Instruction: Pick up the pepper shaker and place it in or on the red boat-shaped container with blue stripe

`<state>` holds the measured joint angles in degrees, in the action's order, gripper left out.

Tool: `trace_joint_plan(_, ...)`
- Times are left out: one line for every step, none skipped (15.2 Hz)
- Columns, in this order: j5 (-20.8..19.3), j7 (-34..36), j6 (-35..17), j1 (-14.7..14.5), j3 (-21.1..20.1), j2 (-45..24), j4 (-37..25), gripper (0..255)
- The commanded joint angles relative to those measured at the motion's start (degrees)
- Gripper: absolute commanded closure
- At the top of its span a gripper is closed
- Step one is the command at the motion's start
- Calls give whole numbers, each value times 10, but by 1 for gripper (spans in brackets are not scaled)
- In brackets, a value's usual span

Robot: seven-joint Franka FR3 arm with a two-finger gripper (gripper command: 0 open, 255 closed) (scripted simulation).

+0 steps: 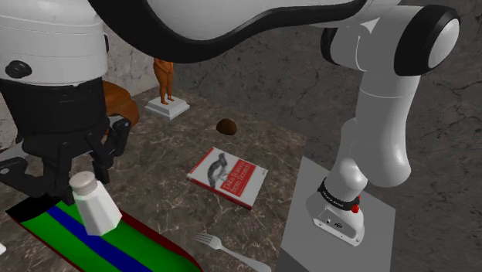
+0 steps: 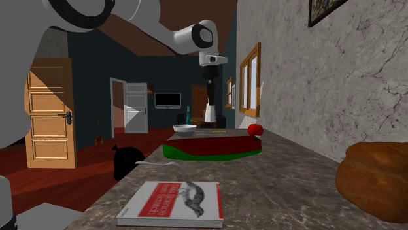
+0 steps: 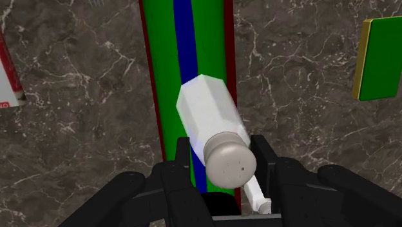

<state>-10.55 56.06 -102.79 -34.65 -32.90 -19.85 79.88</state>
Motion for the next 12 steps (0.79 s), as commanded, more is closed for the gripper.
trace_joint_plan(1,1,-18,3,0,2,20,255)
trace_joint_plan(1,1,-26,4,0,3,28,255)
trace_joint_plan(1,1,-34,5,1,3,36,255)
trace_joint_plan(1,2,-41,5,1,3,44,255)
trace_joint_plan(0,2,-49,6,1,3,52,255)
trace_joint_plan(0,2,-57,7,2,3,60,255)
trace_joint_plan(0,3,-64,8,2,3,67,255)
trace_joint_plan(-1,3,-72,8,2,2,74,255)
trace_joint_plan(-1,4,-79,9,3,2,81,255)
trace_joint_plan(-2,4,-86,9,3,1,88,255)
trace_joint_plan(-3,5,-94,9,4,0,94,255)
trace_joint_plan(-4,6,-101,10,4,-1,101,255)
